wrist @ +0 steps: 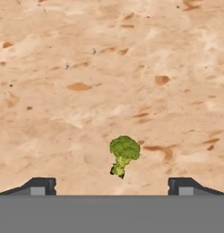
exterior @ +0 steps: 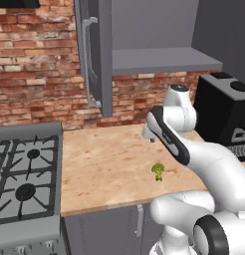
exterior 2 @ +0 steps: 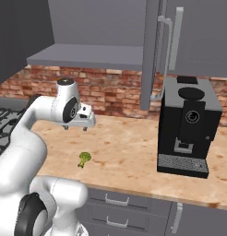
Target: Pick the broccoli from the counter and place it in the cabinet. Then close the cabinet.
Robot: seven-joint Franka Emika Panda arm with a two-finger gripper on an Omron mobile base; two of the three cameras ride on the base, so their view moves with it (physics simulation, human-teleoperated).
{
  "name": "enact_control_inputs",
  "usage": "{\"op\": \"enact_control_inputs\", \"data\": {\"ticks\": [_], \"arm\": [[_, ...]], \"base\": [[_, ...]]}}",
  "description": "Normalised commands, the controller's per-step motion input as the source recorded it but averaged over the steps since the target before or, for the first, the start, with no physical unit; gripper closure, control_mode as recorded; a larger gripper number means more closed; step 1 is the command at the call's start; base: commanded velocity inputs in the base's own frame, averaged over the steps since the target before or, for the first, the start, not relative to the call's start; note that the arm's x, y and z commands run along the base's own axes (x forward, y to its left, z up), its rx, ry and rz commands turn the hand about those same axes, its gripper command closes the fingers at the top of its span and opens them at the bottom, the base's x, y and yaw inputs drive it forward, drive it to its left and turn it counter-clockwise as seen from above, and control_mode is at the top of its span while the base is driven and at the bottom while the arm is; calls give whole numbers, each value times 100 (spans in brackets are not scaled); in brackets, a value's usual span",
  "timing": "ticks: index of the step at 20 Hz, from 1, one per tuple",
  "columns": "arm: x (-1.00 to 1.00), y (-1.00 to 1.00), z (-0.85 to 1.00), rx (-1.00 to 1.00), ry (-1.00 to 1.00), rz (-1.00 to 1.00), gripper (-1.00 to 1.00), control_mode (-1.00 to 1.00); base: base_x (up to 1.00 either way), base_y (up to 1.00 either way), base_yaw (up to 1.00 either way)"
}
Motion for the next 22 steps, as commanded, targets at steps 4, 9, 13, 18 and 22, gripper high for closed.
{"op": "enact_control_inputs", "data": {"ticks": [4,9,13,18,22], "arm": [[4,-1,-81,0,14,-2,-100,-100],[11,-13,-88,-1,3,-2,-100,-100],[7,-11,-86,0,0,-1,-100,-100],[3,-8,-66,0,2,-1,-100,-100],[16,-2,-45,0,0,-1,-100,-100]], "base": [[0,0,0],[0,0,0],[0,0,0],[0,0,0],[0,0,0]]}}
